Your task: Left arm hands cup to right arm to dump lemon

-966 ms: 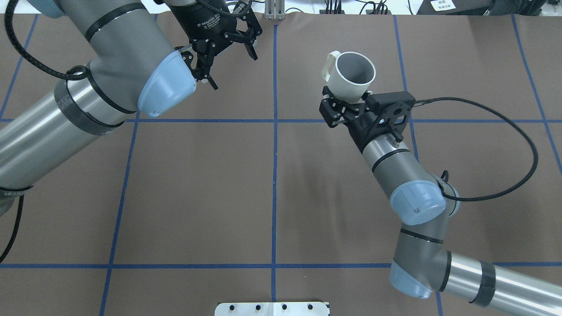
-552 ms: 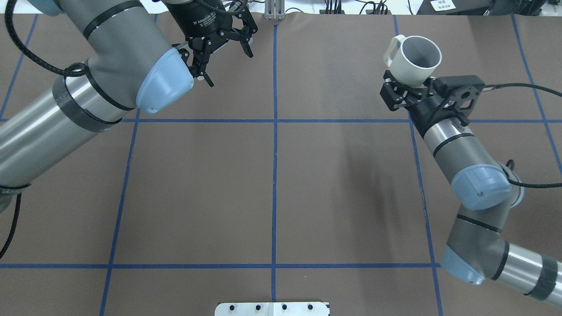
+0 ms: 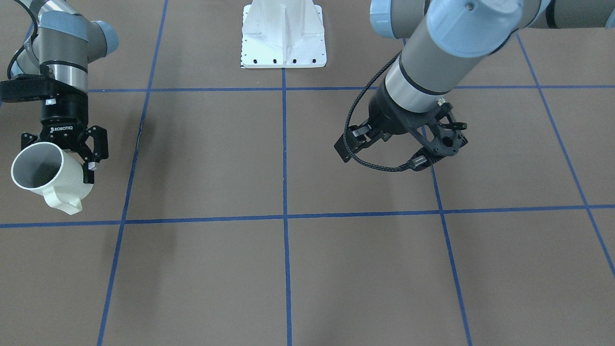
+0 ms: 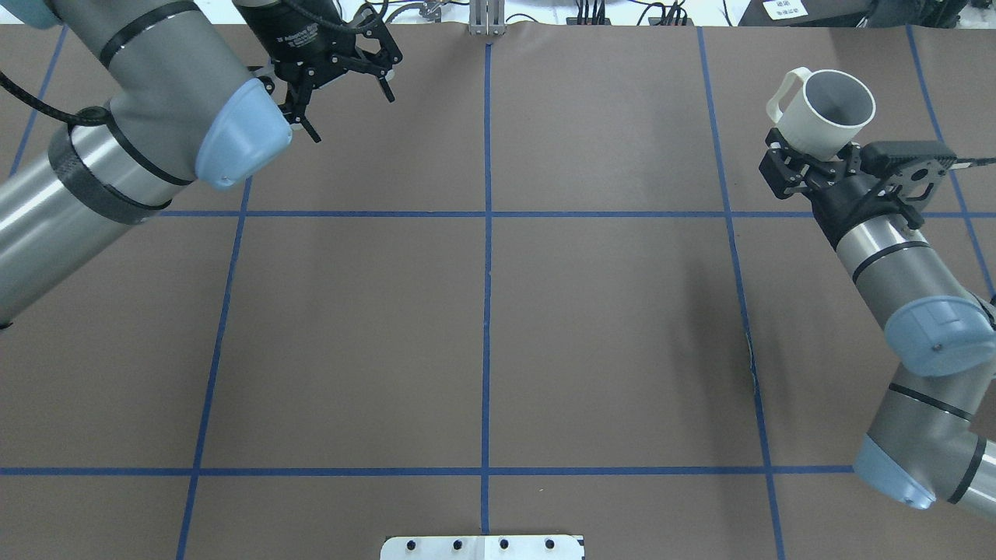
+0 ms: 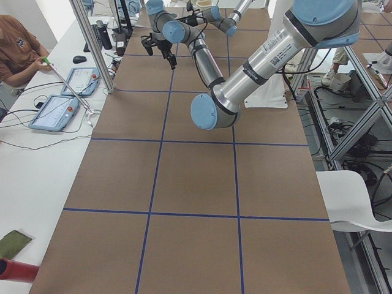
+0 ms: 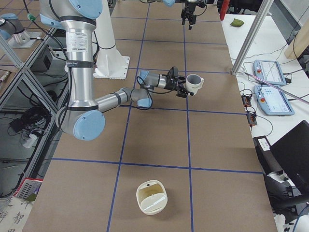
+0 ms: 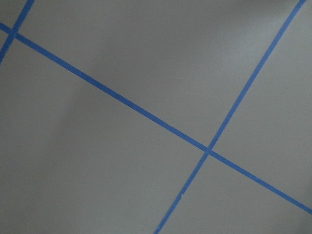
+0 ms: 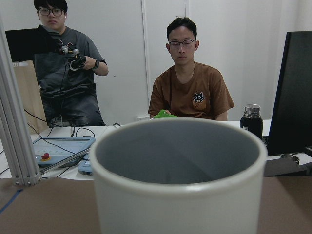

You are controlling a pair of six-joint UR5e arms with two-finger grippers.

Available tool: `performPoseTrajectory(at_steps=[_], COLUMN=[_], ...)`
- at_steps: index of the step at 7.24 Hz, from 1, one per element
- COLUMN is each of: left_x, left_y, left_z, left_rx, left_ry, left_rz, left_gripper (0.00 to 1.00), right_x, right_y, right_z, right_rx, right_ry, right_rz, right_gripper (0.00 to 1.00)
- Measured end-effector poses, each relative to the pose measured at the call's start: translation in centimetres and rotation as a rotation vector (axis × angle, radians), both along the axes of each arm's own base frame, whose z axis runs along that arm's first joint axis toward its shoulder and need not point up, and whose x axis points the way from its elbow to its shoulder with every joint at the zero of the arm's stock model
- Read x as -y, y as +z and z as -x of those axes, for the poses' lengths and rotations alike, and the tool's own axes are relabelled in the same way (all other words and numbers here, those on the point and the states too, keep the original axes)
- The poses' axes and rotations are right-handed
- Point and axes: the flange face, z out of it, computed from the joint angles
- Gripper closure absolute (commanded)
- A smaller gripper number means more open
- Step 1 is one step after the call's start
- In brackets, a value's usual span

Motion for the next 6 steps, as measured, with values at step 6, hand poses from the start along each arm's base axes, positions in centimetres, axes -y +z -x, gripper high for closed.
performPoseTrajectory(at_steps=[6], left_x=[2.1], left_y=[6.4], left_z=[3.0], left_rx=[0.082], left_ry=[0.03], left_rz=[-0.093], left_gripper=[0.0], right_x=[-7.5], right_y=[11.9], right_z=[-11.9], right_rx=[0.133], right_ry=[-0.122], right_rz=[0.027], right_gripper=[1.0])
